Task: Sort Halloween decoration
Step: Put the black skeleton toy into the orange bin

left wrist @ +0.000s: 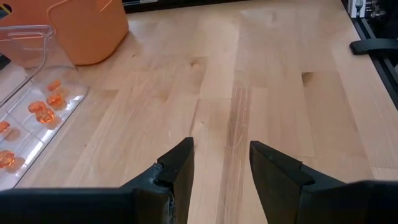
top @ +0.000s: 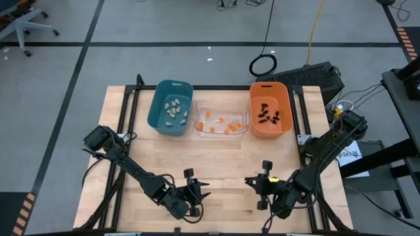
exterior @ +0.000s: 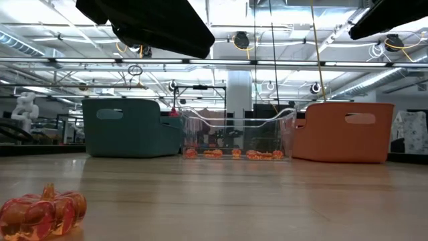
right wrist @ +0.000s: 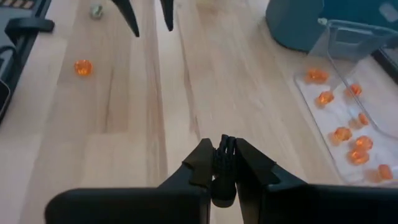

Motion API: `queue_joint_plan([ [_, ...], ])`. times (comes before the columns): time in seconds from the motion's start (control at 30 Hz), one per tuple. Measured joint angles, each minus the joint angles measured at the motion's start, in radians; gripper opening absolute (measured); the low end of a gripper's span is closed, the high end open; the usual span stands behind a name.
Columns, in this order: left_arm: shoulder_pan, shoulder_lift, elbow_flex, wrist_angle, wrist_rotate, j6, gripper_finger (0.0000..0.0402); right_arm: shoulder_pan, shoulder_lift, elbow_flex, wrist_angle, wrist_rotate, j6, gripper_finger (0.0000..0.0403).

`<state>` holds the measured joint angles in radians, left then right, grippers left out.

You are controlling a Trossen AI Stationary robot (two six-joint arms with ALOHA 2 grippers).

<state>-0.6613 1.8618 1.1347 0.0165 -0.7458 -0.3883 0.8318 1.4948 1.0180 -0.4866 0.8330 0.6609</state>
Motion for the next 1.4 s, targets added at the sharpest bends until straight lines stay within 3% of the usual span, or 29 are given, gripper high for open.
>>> queue_joint_plan([
  [0.27, 0.0, 0.0, 0.0, 0.001, 0.0, -0.003, 0.0154, 0.0, 0.0, 0.0, 0.005, -0.003, 0.179, 0.0026],
  [0.47, 0.0, 0.0, 0.0, 0.001, 0.0, -0.026, 0.0154, -0.001, 0.0, 0.0, 0.005, -0.079, 0.334, 0.0026],
  [0.67, 0.0, 0.0, 0.0, 0.004, 0.0, -0.027, 0.0154, -0.001, 0.0, 0.0, 0.024, -0.079, 0.404, 0.0026],
  [1.03, 0.0, 0.0, 0.0, 0.004, 0.0, -0.036, 0.0154, -0.001, 0.0, 0.0, 0.078, -0.078, 0.332, 0.0026],
  [1.4, 0.0, 0.0, 0.0, -0.005, 0.0, -0.035, 0.0154, -0.033, -0.018, 0.0, 0.051, -0.07, -0.021, 0.0026],
])
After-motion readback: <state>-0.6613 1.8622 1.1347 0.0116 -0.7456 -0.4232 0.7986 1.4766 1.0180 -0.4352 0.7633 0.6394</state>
